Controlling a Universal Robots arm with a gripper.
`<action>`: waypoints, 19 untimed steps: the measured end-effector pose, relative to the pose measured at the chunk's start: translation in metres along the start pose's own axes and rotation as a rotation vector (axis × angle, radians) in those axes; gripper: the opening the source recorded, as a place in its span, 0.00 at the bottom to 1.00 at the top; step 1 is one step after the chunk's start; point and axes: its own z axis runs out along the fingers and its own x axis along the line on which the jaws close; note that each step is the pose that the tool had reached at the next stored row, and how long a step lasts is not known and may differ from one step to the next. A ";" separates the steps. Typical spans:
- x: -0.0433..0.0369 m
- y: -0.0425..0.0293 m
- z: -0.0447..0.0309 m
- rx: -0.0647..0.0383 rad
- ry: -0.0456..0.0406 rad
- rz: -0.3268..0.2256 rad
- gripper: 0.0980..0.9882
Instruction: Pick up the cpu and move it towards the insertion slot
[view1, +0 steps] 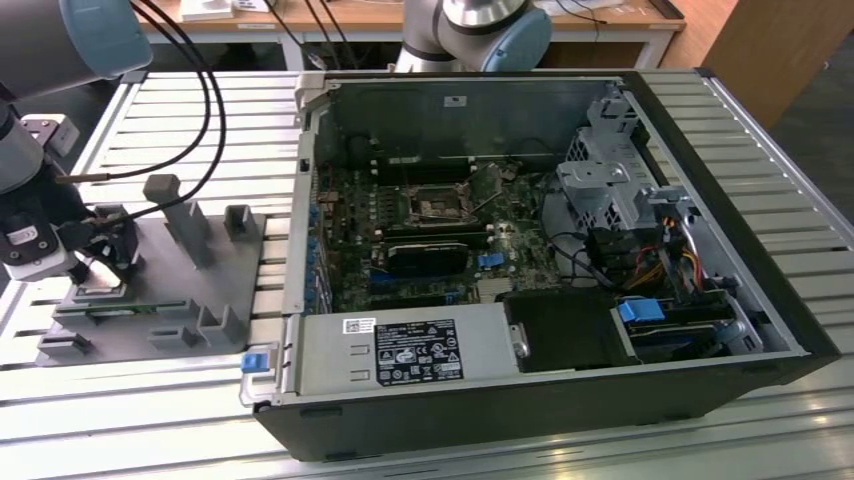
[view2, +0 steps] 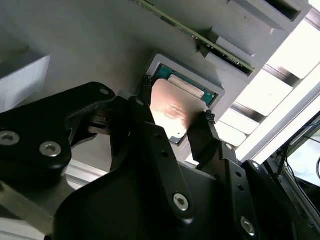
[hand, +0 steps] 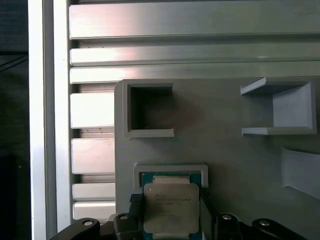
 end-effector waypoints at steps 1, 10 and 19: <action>0.0000 0.0000 -0.0006 0.000 -0.0002 0.000 0.49; 0.0000 0.0003 -0.0125 0.000 0.0002 0.000 0.49; 0.0000 0.0004 -0.0183 0.000 0.0005 0.000 0.49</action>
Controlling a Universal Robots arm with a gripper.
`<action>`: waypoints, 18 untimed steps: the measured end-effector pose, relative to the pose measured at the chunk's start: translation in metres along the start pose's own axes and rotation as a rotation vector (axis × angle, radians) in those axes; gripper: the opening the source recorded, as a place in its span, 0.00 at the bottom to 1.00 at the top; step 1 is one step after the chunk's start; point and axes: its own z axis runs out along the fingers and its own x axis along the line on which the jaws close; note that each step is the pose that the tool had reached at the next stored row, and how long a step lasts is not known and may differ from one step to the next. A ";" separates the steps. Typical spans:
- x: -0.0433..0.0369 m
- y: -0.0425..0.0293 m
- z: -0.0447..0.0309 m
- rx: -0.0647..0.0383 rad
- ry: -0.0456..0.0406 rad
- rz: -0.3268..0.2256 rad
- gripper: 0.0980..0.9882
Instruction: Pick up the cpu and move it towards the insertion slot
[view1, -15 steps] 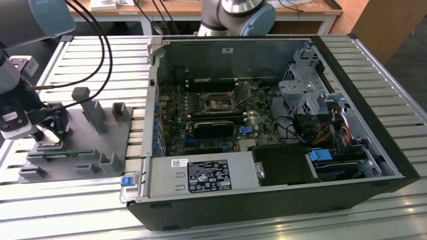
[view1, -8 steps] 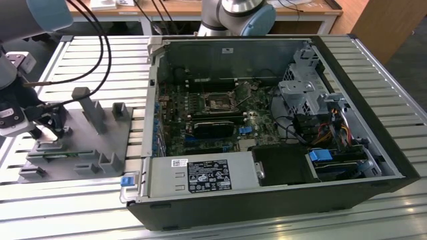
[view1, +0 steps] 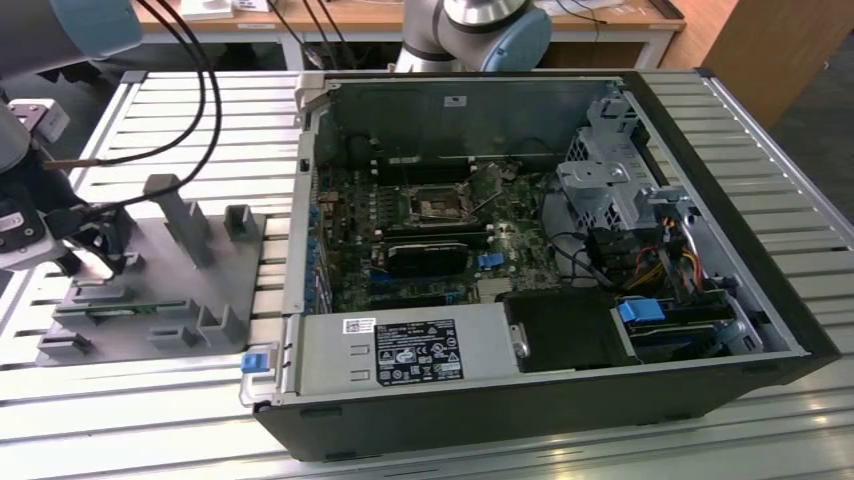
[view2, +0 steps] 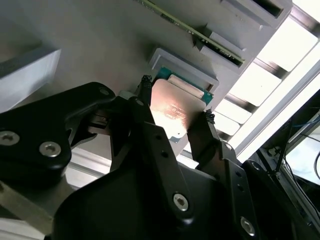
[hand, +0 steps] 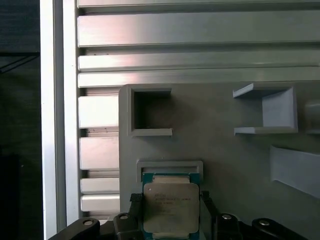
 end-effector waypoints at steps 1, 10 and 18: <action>0.0000 0.0000 -0.0008 0.000 -0.0002 0.000 0.49; -0.0001 0.0002 -0.0065 0.000 -0.0004 0.000 0.49; 0.0000 0.0003 -0.0084 0.000 -0.0002 0.000 0.49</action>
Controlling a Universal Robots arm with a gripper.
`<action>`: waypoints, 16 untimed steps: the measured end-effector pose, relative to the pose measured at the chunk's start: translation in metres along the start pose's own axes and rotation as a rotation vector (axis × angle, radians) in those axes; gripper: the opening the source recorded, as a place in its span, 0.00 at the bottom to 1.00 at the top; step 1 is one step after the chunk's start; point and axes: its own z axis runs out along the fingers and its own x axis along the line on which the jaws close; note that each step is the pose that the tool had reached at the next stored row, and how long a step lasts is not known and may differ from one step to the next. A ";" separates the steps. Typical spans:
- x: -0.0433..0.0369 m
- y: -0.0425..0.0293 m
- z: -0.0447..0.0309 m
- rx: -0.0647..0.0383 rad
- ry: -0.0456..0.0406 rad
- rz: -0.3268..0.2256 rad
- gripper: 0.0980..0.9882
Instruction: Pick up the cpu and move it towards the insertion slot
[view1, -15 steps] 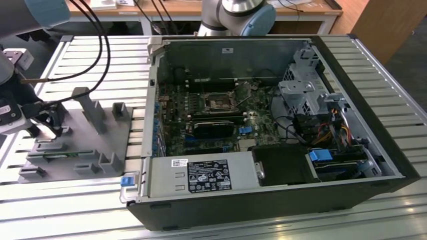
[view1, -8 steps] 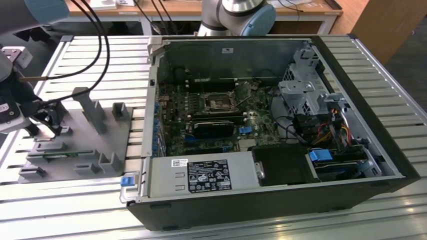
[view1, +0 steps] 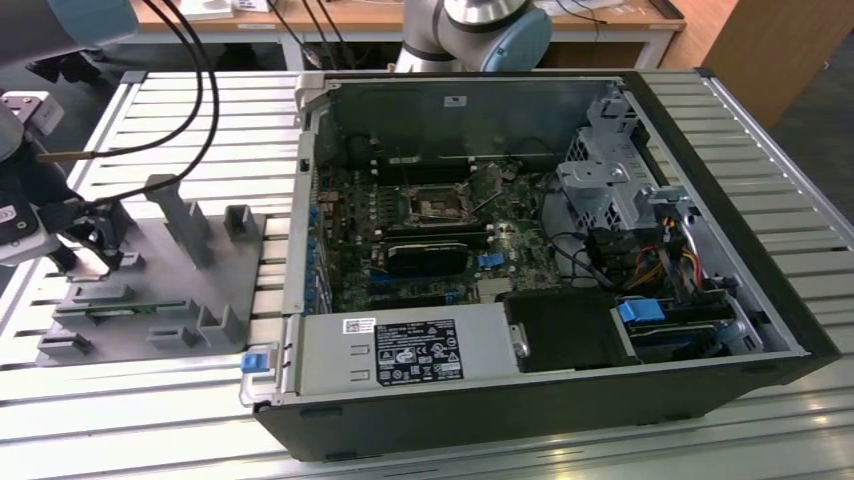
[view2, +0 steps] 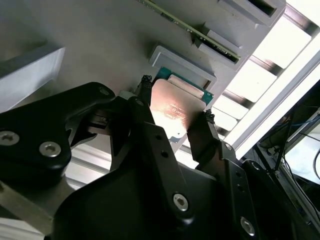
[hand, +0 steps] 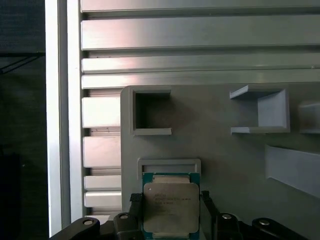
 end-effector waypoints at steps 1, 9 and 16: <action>0.0000 0.0000 -0.0003 0.000 -0.0001 0.000 0.49; 0.0000 0.0002 -0.0023 0.000 0.0000 0.000 0.49; -0.0001 0.0002 -0.0036 0.000 -0.0001 0.000 0.49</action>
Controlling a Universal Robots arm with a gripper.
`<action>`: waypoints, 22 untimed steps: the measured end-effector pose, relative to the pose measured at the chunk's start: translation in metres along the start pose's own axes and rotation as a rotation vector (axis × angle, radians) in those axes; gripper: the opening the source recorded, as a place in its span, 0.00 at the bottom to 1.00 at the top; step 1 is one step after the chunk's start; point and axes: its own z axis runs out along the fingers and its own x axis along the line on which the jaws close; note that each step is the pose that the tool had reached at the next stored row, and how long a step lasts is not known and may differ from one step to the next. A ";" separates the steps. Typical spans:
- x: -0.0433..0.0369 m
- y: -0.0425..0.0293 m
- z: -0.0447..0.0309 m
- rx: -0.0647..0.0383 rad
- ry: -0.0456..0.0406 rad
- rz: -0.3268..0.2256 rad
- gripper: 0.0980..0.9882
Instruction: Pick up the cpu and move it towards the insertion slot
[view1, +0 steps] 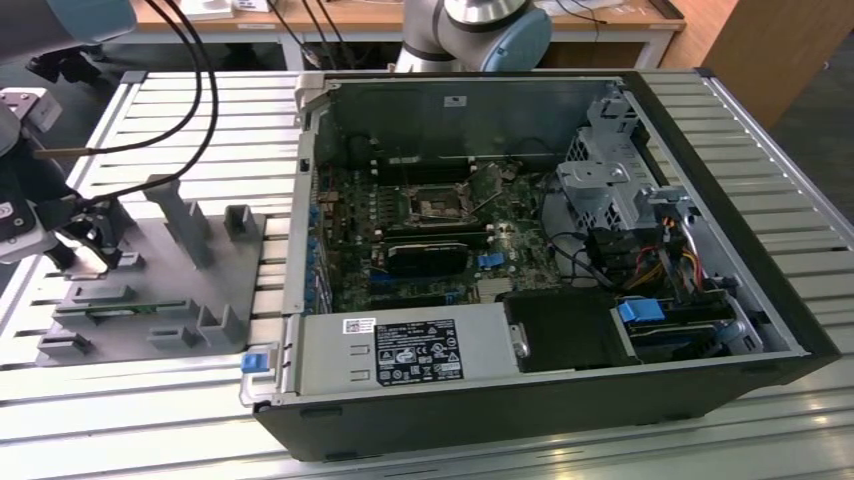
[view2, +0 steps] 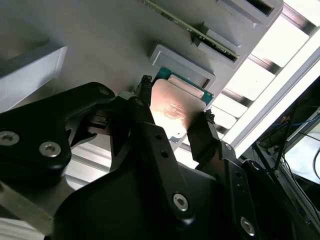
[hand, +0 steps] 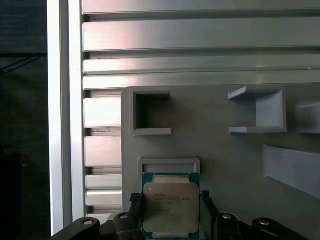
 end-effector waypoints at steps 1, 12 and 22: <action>0.0000 0.0001 -0.0010 0.000 0.0001 0.000 0.49; 0.0000 0.0004 -0.0044 0.000 0.0000 0.000 0.49; 0.0000 0.0008 -0.0070 0.000 0.0001 0.000 0.49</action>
